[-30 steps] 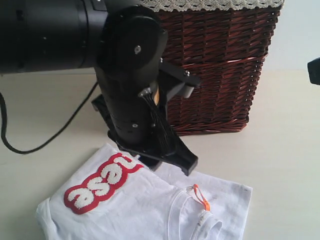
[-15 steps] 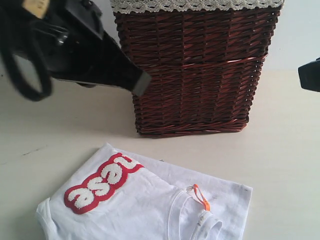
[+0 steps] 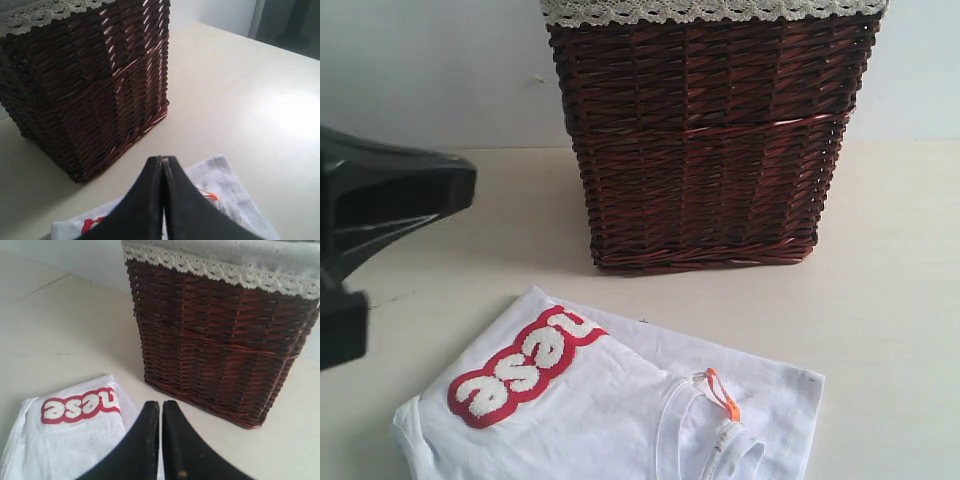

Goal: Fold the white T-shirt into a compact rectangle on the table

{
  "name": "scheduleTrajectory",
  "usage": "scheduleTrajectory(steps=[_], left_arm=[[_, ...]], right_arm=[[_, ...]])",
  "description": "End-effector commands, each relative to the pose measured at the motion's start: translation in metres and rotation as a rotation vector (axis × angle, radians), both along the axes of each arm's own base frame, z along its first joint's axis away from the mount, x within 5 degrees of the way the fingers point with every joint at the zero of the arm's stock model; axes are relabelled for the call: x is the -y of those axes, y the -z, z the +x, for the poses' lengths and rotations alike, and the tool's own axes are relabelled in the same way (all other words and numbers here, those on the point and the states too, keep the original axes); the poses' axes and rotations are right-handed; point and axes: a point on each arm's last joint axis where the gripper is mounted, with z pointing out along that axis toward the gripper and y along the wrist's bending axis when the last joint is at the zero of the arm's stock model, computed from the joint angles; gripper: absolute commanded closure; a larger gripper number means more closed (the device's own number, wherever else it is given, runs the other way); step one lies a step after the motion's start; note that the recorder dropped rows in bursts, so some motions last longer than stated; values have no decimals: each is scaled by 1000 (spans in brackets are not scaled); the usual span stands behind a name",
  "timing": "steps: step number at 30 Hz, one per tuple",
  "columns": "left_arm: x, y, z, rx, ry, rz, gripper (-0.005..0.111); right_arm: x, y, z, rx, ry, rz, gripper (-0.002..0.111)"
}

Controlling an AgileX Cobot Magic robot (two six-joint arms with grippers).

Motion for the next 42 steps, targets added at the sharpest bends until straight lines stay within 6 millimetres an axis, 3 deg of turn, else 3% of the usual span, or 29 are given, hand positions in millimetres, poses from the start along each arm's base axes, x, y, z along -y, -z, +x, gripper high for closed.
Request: scheduleTrajectory(steps=[1, 11, 19, 34, 42], left_arm=[[-21, 10, -15, 28, 4, -46, 107], [-56, 12, -37, 69, -18, -103, 107], [-61, 12, -39, 64, -28, -96, 107], [-66, 11, -40, 71, -46, -105, 107], [-82, 11, -26, 80, -267, -95, 107]], right_arm=[[12, -8, -23, 118, -5, 36, 108], [45, -6, -90, 459, -5, 183, 108], [62, -6, -126, 650, -1, 277, 108], [62, -5, -128, 641, -13, 297, 108], [62, -5, -128, 640, -14, 298, 108]])
